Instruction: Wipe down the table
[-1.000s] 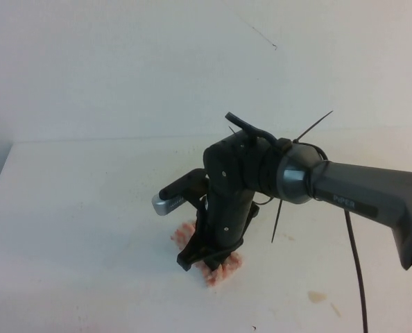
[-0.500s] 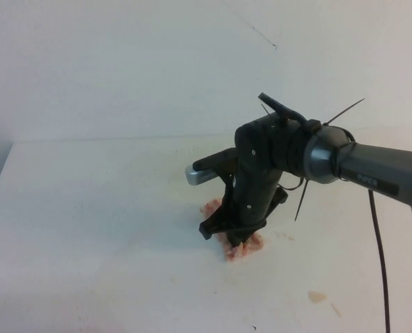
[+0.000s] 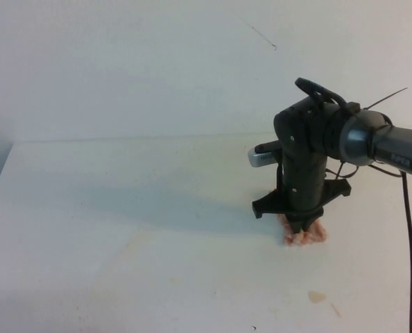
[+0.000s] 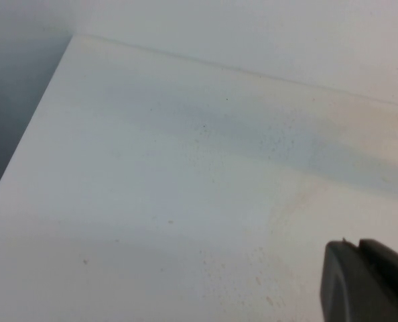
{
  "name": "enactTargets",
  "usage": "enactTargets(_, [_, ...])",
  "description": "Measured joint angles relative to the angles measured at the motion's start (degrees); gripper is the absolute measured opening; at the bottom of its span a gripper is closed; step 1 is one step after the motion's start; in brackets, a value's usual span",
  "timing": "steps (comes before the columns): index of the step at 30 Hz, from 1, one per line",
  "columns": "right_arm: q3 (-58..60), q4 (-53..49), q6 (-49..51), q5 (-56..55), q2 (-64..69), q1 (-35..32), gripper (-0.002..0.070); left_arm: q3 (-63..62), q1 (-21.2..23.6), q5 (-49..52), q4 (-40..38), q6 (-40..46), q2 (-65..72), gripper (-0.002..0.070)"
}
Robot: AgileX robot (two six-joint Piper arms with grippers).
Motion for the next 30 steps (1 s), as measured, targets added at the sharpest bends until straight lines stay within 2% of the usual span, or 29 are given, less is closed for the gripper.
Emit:
enactTargets(4, [7.29, -0.64, 0.44, -4.22, -3.32, -0.72, -0.0004, 0.0, 0.0, 0.0, 0.0, 0.0, 0.0, -0.0003])
enactTargets(9, [20.67, -4.15, 4.11, -15.06, -11.75, -1.22, -0.0004, 0.0, 0.0, 0.0, 0.0, 0.0, 0.0, -0.0003])
enactTargets(14, [33.43, -4.52, 4.53, -23.73, -21.41, -4.98, -0.0004, 0.0, 0.0, 0.0, 0.0, 0.0, 0.0, -0.0003])
enactTargets(19, [41.01, -4.82, 3.37, -27.49, -28.72, -10.29, -0.0004, 0.0, 0.0, 0.0, 0.0, 0.0, 0.0, -0.0003])
enactTargets(22, [42.56, -9.47, 2.46, -26.89, -31.22, -10.94, 0.0, 0.0, 0.0, 0.0, 0.0, 0.0, 0.0, -0.0003])
enactTargets(25, [42.56, -10.92, 2.56, -25.22, -31.6, -10.94, 0.005, 0.0, 0.0, 0.0, 0.0, 0.0, 0.0, -0.0003])
enactTargets(30, [42.56, -8.46, 2.56, -26.53, -31.6, -10.74, 0.0223, 0.0, 0.0, 0.0, 0.0, 0.0, 0.0, -0.0003])
